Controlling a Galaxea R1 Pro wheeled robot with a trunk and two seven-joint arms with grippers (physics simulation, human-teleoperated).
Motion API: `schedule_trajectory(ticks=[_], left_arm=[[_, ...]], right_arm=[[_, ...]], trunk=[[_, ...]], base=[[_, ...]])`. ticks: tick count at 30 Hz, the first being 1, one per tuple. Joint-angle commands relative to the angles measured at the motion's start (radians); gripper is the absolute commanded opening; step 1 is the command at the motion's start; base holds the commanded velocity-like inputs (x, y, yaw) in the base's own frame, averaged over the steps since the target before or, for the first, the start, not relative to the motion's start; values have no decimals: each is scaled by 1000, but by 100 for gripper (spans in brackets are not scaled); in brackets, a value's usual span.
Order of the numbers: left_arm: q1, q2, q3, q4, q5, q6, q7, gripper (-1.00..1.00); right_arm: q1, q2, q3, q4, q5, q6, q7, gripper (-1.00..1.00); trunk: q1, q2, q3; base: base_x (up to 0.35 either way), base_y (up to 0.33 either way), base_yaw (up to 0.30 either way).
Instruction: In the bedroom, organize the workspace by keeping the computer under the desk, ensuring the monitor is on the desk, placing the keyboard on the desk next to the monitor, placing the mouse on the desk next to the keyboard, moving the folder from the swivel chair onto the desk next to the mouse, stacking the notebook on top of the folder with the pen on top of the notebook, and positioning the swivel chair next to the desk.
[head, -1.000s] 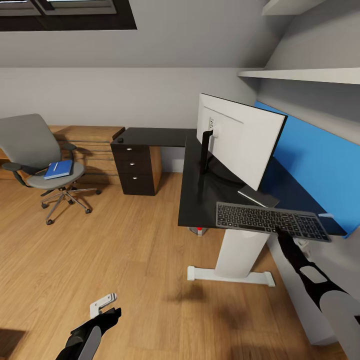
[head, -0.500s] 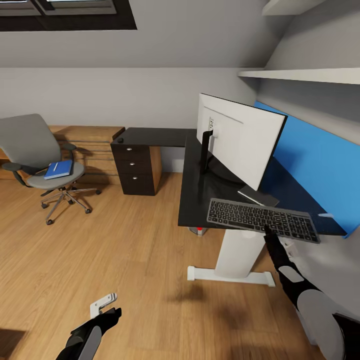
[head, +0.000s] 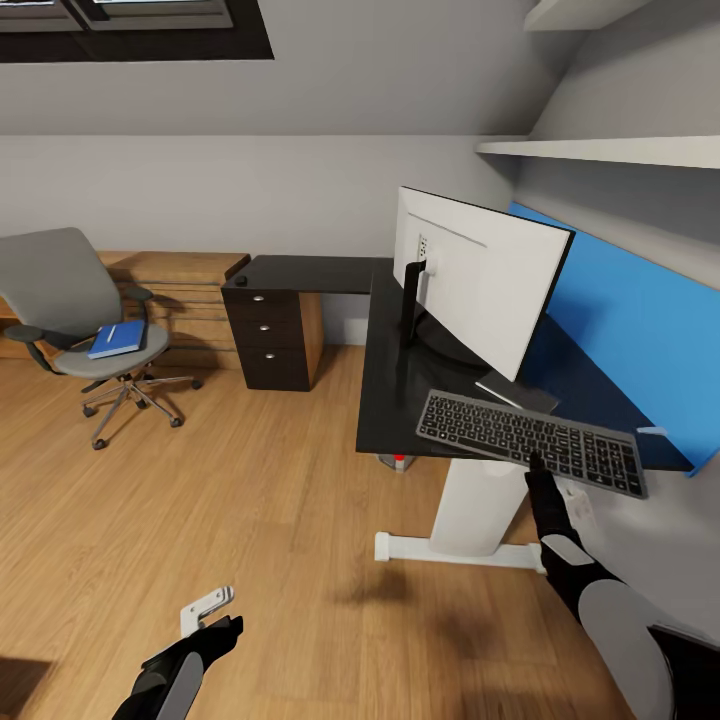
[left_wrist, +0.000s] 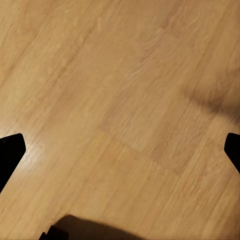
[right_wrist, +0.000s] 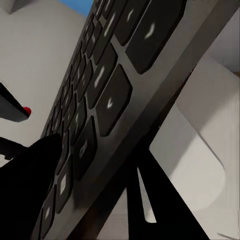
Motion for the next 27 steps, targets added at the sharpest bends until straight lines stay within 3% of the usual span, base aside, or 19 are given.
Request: schedule_trajectory(ticks=[1, 8, 15, 21, 25, 27], left_arm=[[0, -1, 2, -2, 11, 4, 6, 100], [0, -1, 2, -2, 11, 4, 6, 100], [0, -1, 2, -2, 10, 4, 6, 100], [0, -1, 2, -2, 11, 4, 6, 100], [0, -1, 2, -2, 11, 4, 6, 100], [0, -1, 2, -2, 11, 3, 6, 100]], right_arm=[[0, 0, 10, 4, -42, 9, -13, -100], [0, 4, 10, 28, -63, 11, -13, -100], [0, 7, 10, 31, -231, 14, -13, -100], [0, 14, 10, 31, -255, 15, -13, -100], [0, 23, 10, 31, -329, 15, -11, -100], [0, 24, 10, 31, -341, 14, -11, -100]], trunk=[[0, 0, -1], [0, 0, -1], [0, 0, -1], [0, 0, -1], [0, 0, -1], [0, 0, -1]], base=[[0, 0, 0], [0, 0, 0], [0, 0, 0], [0, 0, 0], [0, 0, 0], [0, 0, 0]])
